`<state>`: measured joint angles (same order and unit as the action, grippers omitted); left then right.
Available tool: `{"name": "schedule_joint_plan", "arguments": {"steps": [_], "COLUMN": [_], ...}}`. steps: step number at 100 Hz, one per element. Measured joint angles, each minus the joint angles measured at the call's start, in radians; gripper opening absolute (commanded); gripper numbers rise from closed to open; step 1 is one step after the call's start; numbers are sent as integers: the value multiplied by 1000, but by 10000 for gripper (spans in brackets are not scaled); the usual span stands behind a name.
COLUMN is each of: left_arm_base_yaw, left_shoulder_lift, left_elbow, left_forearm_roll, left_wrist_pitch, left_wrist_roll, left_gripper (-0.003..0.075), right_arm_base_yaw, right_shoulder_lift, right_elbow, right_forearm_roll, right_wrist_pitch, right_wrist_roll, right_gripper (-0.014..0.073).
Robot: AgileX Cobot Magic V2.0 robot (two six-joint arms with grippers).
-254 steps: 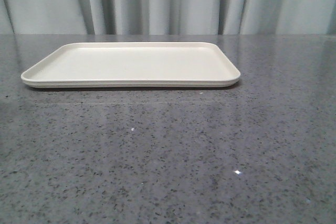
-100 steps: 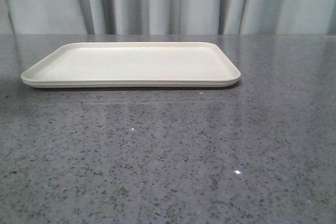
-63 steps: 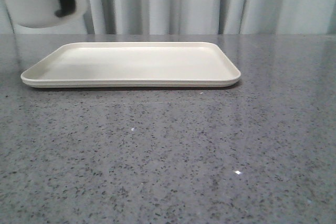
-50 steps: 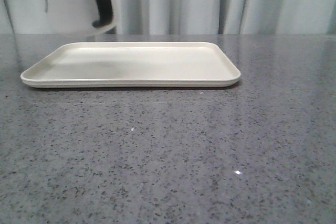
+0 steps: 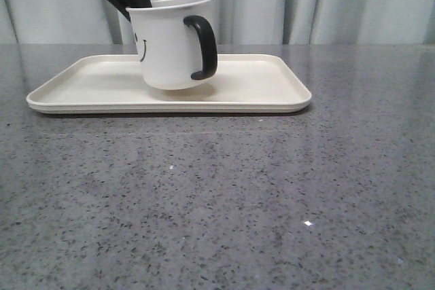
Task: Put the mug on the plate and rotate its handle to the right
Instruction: 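Carry the mug with the left gripper and lower it onto the cream tray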
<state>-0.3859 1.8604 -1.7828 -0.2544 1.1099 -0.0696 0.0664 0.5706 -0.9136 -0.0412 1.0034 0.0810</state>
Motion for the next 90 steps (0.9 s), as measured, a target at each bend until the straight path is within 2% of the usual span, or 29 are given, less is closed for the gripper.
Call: {"name": "schedule_joint_plan", "arguments": {"steps": [90], "left_arm_base_yaw": [-13], "left_shoulder_lift": [27], "left_elbow": [-13], "left_forearm_roll": [43], "left_wrist_pitch": [36], "left_wrist_roll": [-1], "left_gripper": [-20], "right_arm_base_yaw": [0], "right_shoulder_lift": [0], "right_elbow": [0], "right_forearm_roll": [0], "right_wrist_pitch": [-4], "right_wrist_roll": [0], "right_gripper": [605]}}
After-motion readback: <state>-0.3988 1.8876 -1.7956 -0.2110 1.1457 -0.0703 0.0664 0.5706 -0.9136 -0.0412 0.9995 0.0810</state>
